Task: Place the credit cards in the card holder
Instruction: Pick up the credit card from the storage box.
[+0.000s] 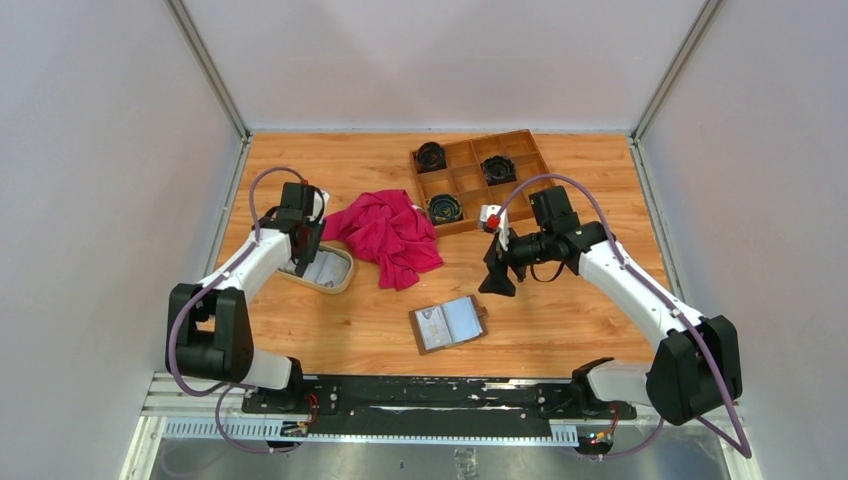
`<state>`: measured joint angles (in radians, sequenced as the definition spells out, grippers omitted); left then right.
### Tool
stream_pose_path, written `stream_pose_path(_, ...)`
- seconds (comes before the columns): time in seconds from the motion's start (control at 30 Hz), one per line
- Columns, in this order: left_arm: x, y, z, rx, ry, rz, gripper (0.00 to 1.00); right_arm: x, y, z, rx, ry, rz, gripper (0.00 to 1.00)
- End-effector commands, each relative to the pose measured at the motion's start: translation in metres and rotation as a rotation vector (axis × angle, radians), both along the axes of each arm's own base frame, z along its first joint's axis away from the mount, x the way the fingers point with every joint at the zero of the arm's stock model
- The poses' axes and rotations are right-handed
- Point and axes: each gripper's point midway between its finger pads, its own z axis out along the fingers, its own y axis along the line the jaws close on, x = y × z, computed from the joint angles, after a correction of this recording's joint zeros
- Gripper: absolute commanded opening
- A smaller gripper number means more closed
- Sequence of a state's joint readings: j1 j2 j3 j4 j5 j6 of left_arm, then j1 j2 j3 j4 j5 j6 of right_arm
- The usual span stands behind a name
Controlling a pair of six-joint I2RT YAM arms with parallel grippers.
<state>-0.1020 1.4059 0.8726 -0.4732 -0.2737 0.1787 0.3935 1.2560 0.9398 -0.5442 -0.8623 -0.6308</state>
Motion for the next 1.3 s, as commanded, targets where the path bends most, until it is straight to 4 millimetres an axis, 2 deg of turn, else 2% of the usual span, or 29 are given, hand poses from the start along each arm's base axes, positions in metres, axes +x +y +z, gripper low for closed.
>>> stream_pose_path(0.0,0.002,0.005,0.003,0.020,0.013,0.025,0.45,-0.005,0.006,0.007,0.011,-0.010,0.045,0.79)
stream_pose_path(0.1,0.002,0.005,0.002,0.019,0.018,0.027,0.44,-0.006,0.007,0.006,0.010,-0.007,0.047,0.79)
stream_pose_path(0.23,0.002,0.005,0.002,0.017,0.025,0.033,0.34,-0.006,0.008,0.005,0.007,-0.004,0.053,0.79)
stream_pose_path(0.6,0.002,0.005,0.004,0.024,0.030,0.046,0.25,-0.009,0.009,0.003,0.002,0.000,0.064,0.79)
stream_pose_path(0.8,0.002,0.003,0.003,0.024,0.034,0.041,0.17,-0.009,0.009,0.002,-0.002,-0.001,0.068,0.79)
stream_pose_path(1.27,0.000,-0.006,0.012,-0.010,0.008,0.029,0.12,-0.011,0.011,-0.001,-0.012,0.009,0.078,0.79)
